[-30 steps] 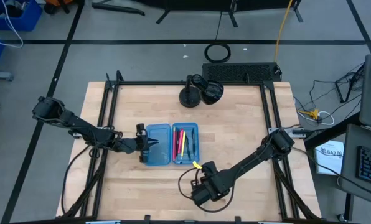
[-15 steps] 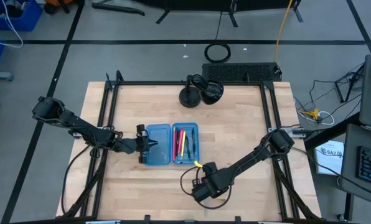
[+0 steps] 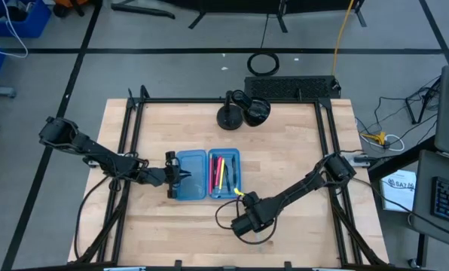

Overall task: Pick & place school supplies into a supply box
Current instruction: Put the black scissors into the blue supply box

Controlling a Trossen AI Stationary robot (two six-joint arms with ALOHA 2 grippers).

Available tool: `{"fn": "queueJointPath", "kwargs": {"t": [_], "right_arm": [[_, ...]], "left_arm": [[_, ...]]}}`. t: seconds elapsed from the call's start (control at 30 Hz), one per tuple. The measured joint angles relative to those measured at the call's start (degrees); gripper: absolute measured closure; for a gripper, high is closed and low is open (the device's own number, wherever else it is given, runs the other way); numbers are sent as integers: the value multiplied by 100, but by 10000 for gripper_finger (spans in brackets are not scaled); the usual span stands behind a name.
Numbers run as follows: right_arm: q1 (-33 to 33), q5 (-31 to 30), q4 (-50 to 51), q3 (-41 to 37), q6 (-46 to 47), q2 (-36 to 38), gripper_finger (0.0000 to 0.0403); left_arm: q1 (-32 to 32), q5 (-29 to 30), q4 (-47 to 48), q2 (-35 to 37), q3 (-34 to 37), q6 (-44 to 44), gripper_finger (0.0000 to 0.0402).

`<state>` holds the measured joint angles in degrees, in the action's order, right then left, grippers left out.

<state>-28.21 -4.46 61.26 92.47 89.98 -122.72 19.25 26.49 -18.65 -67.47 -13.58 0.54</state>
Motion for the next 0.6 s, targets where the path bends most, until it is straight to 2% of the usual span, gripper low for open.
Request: {"fn": "queueJointPath", "kwargs": {"t": [0.27,0.37,0.6], "right_arm": [[92,-25,214,-349,-1723,0,284],[92,-31,182,-398,-2076,-2,284],[79,-11,-270,-398,-3216,4,284]], "left_arm": [[2,-84,2,1,0,-71,376],[0,-85,3,1,0,-86,376],[0,-115,7,1,0,-126,376]]}}
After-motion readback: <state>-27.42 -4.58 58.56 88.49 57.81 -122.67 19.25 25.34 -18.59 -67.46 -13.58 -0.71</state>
